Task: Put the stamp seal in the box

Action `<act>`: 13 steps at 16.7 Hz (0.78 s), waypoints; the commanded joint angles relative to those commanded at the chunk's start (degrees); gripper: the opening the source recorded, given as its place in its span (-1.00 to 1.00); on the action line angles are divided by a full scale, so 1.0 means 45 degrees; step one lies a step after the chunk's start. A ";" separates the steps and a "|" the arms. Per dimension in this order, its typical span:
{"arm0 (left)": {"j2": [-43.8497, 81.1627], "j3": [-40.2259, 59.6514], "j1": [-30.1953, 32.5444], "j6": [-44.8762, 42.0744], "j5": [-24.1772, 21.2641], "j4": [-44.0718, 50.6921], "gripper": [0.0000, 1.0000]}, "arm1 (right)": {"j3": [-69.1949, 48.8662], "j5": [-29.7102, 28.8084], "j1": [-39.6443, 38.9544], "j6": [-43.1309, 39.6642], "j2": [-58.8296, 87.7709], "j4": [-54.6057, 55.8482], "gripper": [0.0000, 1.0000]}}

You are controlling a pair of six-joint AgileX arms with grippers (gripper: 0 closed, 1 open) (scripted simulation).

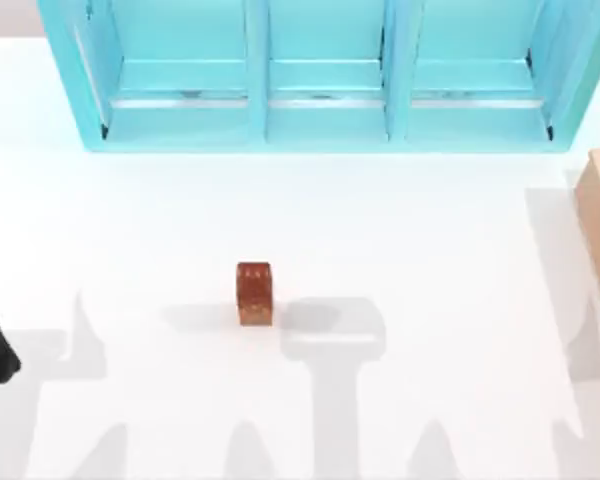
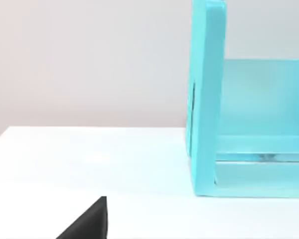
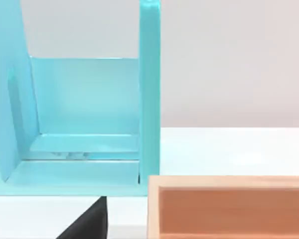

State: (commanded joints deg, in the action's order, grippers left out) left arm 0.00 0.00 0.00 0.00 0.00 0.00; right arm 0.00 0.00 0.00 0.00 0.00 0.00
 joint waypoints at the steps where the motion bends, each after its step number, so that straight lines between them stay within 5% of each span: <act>1: 0.0000 0.0000 0.0000 0.0000 0.0000 0.0000 1.00 | 0.0000 0.0000 0.0000 0.0000 0.0000 0.0000 1.00; 7: 0.0000 0.0000 0.0000 0.0000 0.0000 0.0000 1.00 | -0.1792 -0.0151 -0.0717 0.0537 0.1345 -0.0738 1.00; 13: 0.0000 0.0000 0.0000 0.0000 0.0000 0.0000 1.00 | -0.7339 -0.0590 -0.2747 0.2276 0.5841 -0.3273 1.00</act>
State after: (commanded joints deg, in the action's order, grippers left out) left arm 0.00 0.00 0.00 0.00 0.00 0.00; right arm -33.03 -2.66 -12.36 10.24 26.28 -14.73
